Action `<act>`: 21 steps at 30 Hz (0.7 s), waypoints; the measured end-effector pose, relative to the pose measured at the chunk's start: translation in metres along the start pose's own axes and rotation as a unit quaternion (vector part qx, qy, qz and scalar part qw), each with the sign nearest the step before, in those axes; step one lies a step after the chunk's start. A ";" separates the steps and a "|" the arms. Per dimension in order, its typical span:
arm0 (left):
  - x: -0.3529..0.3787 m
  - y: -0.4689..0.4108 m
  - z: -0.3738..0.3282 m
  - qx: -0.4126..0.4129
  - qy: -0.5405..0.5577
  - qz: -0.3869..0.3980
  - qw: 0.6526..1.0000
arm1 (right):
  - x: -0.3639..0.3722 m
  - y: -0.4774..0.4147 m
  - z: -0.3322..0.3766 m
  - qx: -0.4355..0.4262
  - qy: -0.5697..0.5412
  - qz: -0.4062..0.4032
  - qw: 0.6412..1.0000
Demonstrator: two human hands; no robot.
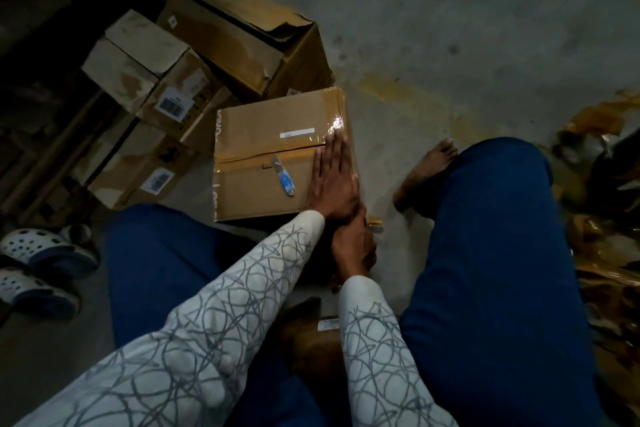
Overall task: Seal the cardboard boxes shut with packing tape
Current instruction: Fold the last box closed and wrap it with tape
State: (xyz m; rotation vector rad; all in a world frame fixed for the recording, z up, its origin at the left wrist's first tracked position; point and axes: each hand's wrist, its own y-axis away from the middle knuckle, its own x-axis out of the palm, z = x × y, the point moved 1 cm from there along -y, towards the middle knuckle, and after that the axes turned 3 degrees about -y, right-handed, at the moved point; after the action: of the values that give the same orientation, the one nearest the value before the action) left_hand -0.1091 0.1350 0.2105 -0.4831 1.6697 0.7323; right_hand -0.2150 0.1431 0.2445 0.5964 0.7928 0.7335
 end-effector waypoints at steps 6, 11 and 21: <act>0.004 0.003 -0.006 -0.015 -0.019 -0.026 0.999 | 0.000 -0.001 -0.004 0.008 -0.012 0.001 1.000; -0.005 -0.038 0.006 -0.015 -0.036 -0.036 0.999 | 0.007 -0.008 -0.007 -0.029 0.005 -0.028 0.999; -0.042 -0.175 0.031 -0.076 -0.057 0.024 0.995 | 0.005 -0.020 -0.009 -0.046 0.033 -0.032 0.998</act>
State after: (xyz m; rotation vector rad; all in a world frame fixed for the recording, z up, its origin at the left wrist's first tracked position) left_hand 0.0386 0.0280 0.2119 -0.5001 1.5306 0.9113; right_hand -0.2124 0.1372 0.2235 0.4644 0.8311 0.7287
